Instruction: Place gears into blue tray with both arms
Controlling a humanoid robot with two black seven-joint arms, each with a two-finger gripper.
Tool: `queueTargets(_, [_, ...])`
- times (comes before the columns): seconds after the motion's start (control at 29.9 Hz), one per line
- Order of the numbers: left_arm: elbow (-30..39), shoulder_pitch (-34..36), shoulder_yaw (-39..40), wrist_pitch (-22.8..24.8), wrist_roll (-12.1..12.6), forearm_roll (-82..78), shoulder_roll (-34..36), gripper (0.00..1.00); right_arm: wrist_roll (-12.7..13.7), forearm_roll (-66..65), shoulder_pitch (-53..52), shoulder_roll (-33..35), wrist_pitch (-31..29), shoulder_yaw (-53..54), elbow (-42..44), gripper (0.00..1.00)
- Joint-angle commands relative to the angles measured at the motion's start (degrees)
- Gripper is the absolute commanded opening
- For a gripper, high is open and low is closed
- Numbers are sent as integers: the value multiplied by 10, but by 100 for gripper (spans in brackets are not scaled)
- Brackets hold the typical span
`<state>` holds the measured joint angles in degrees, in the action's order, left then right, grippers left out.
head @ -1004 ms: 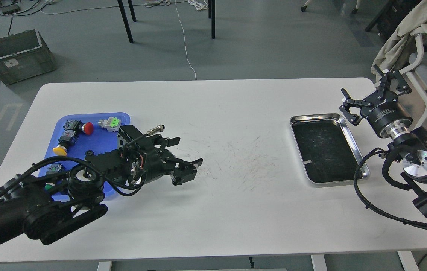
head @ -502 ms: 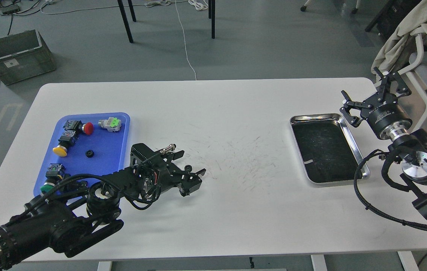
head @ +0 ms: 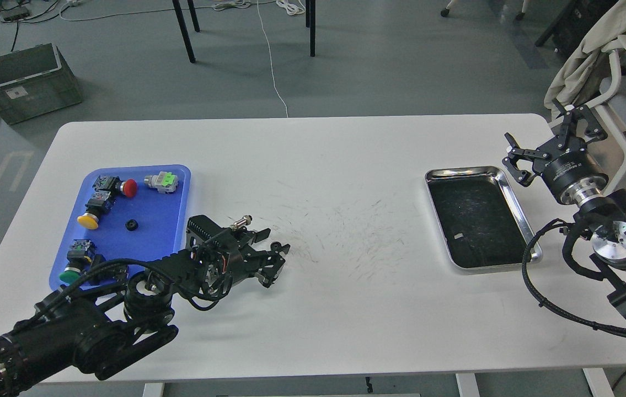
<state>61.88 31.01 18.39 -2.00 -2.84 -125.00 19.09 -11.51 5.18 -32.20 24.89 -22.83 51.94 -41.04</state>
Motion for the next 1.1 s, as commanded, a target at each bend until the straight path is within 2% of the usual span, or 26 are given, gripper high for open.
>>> queueTargets(0.0, [1, -3, 0, 2, -8, 0, 6, 14, 0, 0, 0, 0, 1, -1, -1, 95])
queueTargets(0.03, [1, -3, 1, 2, -13, 0, 11, 10, 1, 0, 0, 1, 2, -1, -1, 95])
queueTargets(0.2, [24, 19, 8, 2, -27, 0, 54, 6, 1, 0, -1, 4, 4, -1, -2, 95])
queueTargets(0.33, [89, 76, 9, 7, -29, 0, 123, 4, 1, -1, -5, 4, 5, -1, -2, 95])
queueTargets(0.5, [140, 149, 9, 17, -30, 85, 225, 4, 1, -1, -7, 4, 10, -3, -3, 95])
queueTargets(0.67, [128, 193, 2, 56, -52, 223, 320, 4, 1, -1, -8, 4, 12, -3, -3, 95])
queueTargets(0.8, [113, 164, -12, 52, -55, 264, 366, 4, 1, -1, -8, 4, 12, -3, -3, 95])
queueTargets(0.97, [110, 67, -20, -17, -55, 259, 387, 4, 1, -1, -8, 3, 12, -4, -2, 95])
queueTargets(1.07, [109, 21, -20, -34, -54, 248, 386, 4, 1, -1, -8, 3, 12, -7, -1, 95])
